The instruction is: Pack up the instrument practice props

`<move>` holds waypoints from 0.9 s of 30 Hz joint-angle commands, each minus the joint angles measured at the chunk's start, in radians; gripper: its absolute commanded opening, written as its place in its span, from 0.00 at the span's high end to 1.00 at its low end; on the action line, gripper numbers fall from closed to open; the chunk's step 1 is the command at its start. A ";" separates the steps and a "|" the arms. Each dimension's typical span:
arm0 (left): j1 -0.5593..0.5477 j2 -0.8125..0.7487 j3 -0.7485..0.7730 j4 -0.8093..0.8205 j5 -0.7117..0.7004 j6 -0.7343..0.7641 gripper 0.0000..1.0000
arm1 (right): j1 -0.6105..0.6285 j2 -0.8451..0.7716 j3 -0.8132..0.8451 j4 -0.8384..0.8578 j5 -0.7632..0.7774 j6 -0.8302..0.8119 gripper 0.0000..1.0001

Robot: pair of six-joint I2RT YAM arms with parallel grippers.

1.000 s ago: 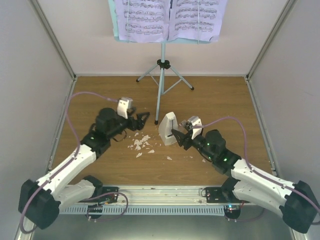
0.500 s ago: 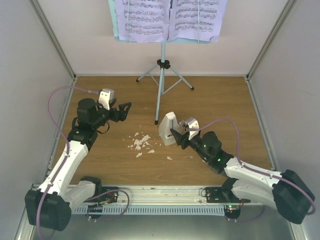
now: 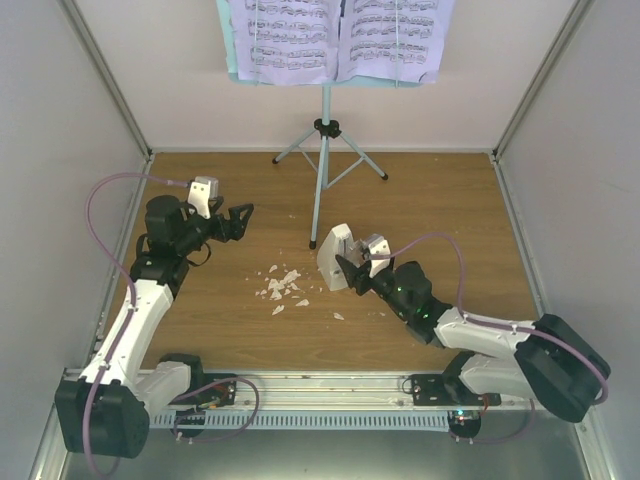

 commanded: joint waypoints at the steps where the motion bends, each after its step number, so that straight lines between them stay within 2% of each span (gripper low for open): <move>1: 0.023 0.007 0.010 0.020 0.012 0.022 0.06 | 0.011 0.034 -0.004 0.102 0.016 0.009 0.46; 27: 0.047 0.016 0.005 0.027 0.054 0.025 0.04 | 0.011 0.145 -0.010 0.214 0.061 0.018 0.48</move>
